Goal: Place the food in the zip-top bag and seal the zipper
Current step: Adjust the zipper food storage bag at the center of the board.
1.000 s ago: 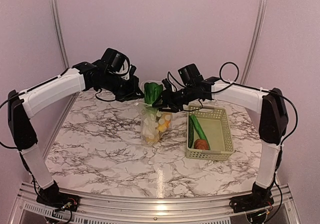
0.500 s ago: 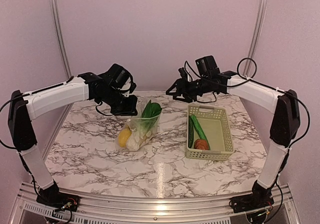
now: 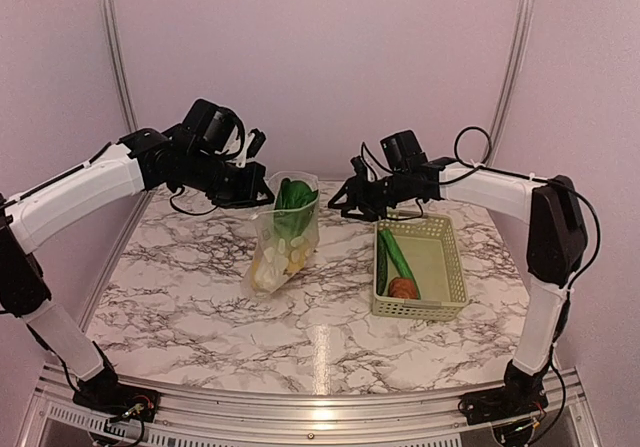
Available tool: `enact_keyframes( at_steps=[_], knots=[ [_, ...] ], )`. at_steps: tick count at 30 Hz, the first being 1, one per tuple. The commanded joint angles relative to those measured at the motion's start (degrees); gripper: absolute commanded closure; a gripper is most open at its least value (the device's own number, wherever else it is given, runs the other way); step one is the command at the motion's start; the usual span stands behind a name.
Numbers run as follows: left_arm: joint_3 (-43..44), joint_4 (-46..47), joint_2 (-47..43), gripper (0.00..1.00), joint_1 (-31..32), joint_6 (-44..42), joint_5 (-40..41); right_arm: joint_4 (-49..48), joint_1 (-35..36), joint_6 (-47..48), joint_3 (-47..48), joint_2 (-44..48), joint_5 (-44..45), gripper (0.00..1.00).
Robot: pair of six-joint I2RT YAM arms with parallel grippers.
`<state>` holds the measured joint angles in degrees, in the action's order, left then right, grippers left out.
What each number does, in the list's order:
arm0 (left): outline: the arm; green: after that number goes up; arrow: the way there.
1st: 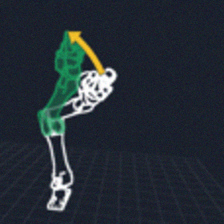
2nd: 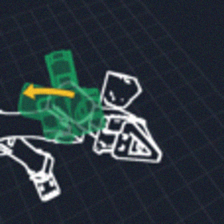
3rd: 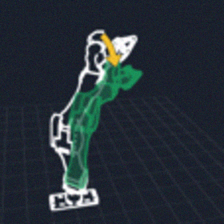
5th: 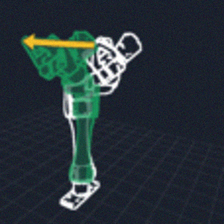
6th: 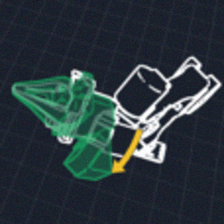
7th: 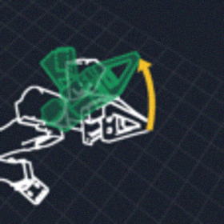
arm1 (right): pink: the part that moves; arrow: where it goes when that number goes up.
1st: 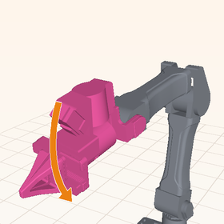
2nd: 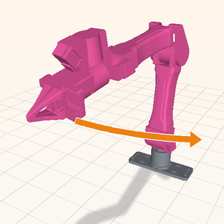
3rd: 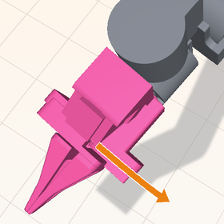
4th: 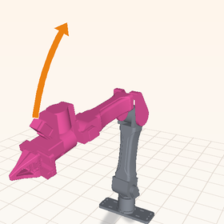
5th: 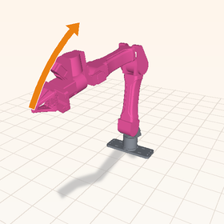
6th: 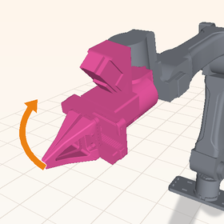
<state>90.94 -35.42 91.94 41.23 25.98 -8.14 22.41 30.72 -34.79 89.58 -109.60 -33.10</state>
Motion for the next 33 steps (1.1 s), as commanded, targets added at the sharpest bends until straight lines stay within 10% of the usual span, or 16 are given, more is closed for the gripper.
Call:
enact_keyframes(
  at_steps=[1,14,22,24,27,33],
  knots=[
    [-4.7,-2.1,0.0,1.0,-0.2,-2.0,-2.9,-8.1,-0.3,-4.9,-0.2,-0.5,-3.0,0.51],
    [-6.7,0.0,-1.7,1.0,0.2,-2.6,-2.4,2.6,0.3,-4.2,8.8,-5.6,-0.9,0.5],
    [-6.8,0.6,-1.5,0.99,0.2,-2.6,-2.8,4.2,1.3,-4.2,6.5,-4.7,-2.2,0.81],
    [-6.6,0.5,-0.8,0.83,0.2,-2.5,-2.8,4.3,1.8,-4.5,7.7,-4.8,-2.9,1.0],
    [-4.4,-0.8,1.0,0.64,0.2,-2.2,-0.9,5.7,2.4,-4.9,11.5,-4.0,-3.0,1.0],
    [0.3,-3.8,5.2,0.83,0.1,-2.6,2.4,6.7,2.5,-6.6,13.5,-1.4,-3.6,1.0]
  ],
)
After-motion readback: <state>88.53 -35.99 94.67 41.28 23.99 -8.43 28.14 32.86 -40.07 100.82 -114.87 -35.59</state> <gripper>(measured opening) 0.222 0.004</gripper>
